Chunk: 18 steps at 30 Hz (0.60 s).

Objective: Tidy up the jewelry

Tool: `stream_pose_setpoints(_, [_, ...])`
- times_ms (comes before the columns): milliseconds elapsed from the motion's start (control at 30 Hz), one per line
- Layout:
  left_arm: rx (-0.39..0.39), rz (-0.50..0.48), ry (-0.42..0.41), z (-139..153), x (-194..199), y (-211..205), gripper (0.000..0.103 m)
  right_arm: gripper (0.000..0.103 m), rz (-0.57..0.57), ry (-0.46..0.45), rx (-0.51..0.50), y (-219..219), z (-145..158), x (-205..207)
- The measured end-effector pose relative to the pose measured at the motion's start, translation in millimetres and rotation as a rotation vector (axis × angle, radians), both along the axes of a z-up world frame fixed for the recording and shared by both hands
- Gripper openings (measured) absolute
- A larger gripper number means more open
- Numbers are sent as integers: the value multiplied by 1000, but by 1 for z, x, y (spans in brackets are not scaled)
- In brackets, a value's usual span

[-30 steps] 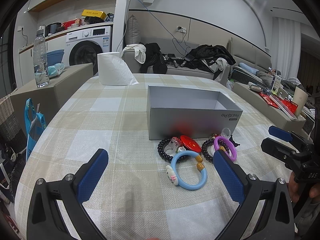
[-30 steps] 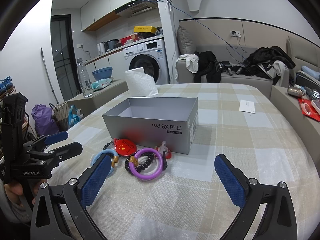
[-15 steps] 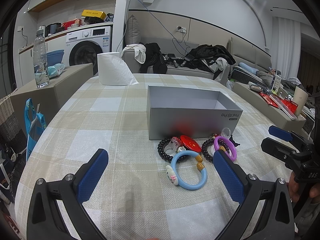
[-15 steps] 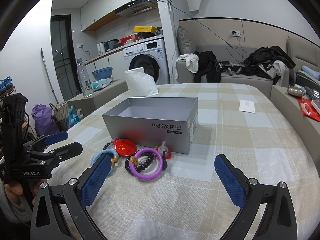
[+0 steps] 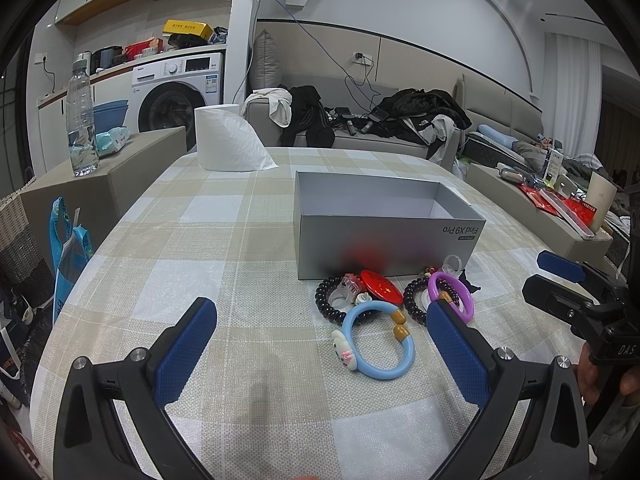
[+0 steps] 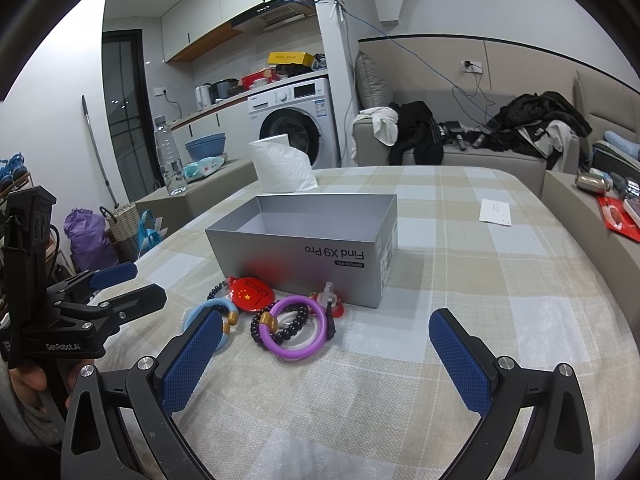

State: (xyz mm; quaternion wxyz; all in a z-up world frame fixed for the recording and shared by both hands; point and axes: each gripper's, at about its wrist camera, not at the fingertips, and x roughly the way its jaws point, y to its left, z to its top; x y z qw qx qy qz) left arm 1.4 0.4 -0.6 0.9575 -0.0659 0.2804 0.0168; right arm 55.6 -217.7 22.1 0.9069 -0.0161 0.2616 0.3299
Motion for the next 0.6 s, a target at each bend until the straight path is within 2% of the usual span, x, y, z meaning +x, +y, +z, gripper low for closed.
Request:
stream_pose_setpoints(367, [10, 4, -4, 0, -2, 0, 102, 103, -2, 2, 3, 0, 0, 0])
stream_pose_setpoints(600, [78, 5, -17, -2, -5, -9, 102, 103, -5, 8, -4, 3, -2, 0])
